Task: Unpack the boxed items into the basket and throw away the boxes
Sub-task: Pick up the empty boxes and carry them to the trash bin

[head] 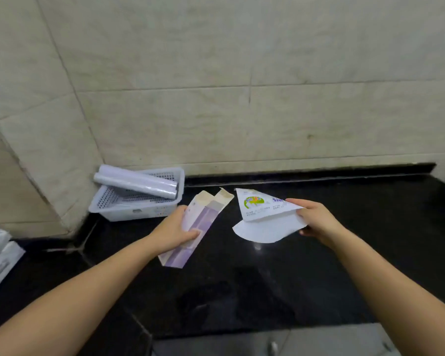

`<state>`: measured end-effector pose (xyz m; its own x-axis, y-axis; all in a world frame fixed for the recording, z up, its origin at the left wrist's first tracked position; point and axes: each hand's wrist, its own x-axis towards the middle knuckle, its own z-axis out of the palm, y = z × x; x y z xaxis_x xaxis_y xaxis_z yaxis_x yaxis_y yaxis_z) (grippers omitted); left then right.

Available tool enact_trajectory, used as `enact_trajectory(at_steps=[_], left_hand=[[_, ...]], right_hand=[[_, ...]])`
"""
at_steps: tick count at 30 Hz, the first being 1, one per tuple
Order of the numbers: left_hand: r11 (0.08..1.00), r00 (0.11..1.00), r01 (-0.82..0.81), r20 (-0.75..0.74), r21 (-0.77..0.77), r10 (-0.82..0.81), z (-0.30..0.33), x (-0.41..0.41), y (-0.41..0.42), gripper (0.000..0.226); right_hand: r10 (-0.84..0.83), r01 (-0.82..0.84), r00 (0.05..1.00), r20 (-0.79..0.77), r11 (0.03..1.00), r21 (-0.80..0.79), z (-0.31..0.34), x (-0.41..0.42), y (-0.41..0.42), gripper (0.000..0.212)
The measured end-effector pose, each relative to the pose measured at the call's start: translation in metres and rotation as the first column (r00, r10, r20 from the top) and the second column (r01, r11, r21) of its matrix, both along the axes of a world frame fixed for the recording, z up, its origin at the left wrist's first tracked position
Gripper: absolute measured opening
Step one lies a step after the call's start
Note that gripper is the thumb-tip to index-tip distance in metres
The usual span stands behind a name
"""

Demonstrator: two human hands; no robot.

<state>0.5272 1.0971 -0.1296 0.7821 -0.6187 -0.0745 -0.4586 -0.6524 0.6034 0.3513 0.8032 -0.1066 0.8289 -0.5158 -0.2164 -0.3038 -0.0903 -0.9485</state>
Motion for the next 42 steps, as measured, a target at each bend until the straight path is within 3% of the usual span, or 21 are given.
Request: enact_trajectory(at_steps=[6, 10, 14, 21, 25, 29, 32, 37, 40, 42], left_hand=[[0.953, 0.953, 0.302, -0.033, 0.008, -0.302, 0.003, -0.097, -0.130, 0.067], [0.888, 0.883, 0.459, -0.098, -0.028, -0.460, 0.001, -0.195, -0.218, 0.063], [0.796, 0.772, 0.602, -0.206, -0.068, -0.601, -0.014, -0.338, -0.300, 0.058], [0.425, 0.397, 0.895, -0.191, -0.134, -0.897, -0.043, -0.649, -0.374, 0.050], [0.173, 0.151, 0.975, -0.154, -0.136, -0.976, -0.054, -0.780, -0.384, 0.045], [0.017, -0.011, 0.991, -0.202, -0.134, -0.979, -0.066, -0.877, -0.398, 0.044], [-0.045, -0.077, 0.990, -0.245, -0.134, -0.967, -0.076, -0.933, -0.412, 0.039], [-0.149, -0.166, 0.986, -0.297, -0.079, -0.940, -0.099, -1.016, -0.435, 0.050], [-0.174, -0.171, 0.984, -0.400, -0.029, -0.900, -0.129, -1.058, -0.435, 0.046], [-0.168, -0.147, 0.986, -0.478, 0.000, -0.866, -0.154, -1.085, -0.433, 0.051]], right_hand=[[-0.396, 0.396, 0.917, 0.054, 0.918, 0.006, 0.001, -0.187, -0.051, 0.041], [-0.640, 0.640, 0.768, -0.017, 0.768, 0.014, -0.012, -0.338, -0.066, 0.042], [-0.795, 0.792, 0.600, -0.090, 0.606, -0.076, -0.022, -0.513, -0.055, 0.039], [-0.946, 0.960, 0.260, -0.194, 0.275, -0.055, -0.046, -0.777, 0.019, 0.043], [-0.968, 0.997, 0.061, -0.243, 0.070, -0.029, -0.059, -0.866, 0.063, 0.043], [-0.956, 0.997, -0.071, -0.285, -0.064, -0.035, -0.067, -0.932, 0.088, 0.047], [-0.949, 0.989, -0.148, -0.279, -0.140, -0.051, -0.070, -0.974, 0.088, 0.049], [-0.930, 0.971, -0.227, -0.289, -0.195, -0.136, -0.090, -1.037, 0.085, 0.045], [-0.908, 0.967, -0.228, -0.352, -0.170, -0.188, -0.121, -1.073, 0.087, 0.045], [-0.887, 0.971, -0.181, -0.424, -0.094, -0.218, -0.151, -1.102, 0.084, 0.050]])
